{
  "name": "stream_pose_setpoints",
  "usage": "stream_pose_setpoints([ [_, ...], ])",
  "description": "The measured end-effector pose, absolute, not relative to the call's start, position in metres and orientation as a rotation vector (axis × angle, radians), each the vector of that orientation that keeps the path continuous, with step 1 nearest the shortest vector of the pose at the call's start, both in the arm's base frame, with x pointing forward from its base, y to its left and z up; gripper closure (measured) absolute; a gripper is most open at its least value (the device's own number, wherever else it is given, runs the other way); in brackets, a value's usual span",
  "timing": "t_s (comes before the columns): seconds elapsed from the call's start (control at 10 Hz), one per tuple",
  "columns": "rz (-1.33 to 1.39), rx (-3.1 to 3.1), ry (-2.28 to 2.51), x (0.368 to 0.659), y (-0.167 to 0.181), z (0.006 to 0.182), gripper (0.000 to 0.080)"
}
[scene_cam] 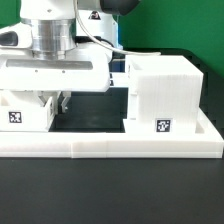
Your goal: Assemble drawer
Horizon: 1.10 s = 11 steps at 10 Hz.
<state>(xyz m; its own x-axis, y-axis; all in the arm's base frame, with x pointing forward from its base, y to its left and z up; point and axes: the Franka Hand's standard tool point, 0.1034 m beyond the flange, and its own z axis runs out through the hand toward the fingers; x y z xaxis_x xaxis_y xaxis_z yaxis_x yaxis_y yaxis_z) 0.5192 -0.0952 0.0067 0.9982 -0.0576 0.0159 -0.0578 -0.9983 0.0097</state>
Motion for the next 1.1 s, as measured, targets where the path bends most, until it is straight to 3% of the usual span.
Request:
stream_pose_setpoints([
  [0.1, 0.024, 3.13, -0.09, 0.519, -0.095, 0.007, 0.0751],
  [0.8, 0.024, 3.13, -0.087, 0.519, -0.094, 0.007, 0.0758],
  [1.1, 0.018, 3.145, 0.131, 0.527, -0.08, 0.03, 0.0758],
])
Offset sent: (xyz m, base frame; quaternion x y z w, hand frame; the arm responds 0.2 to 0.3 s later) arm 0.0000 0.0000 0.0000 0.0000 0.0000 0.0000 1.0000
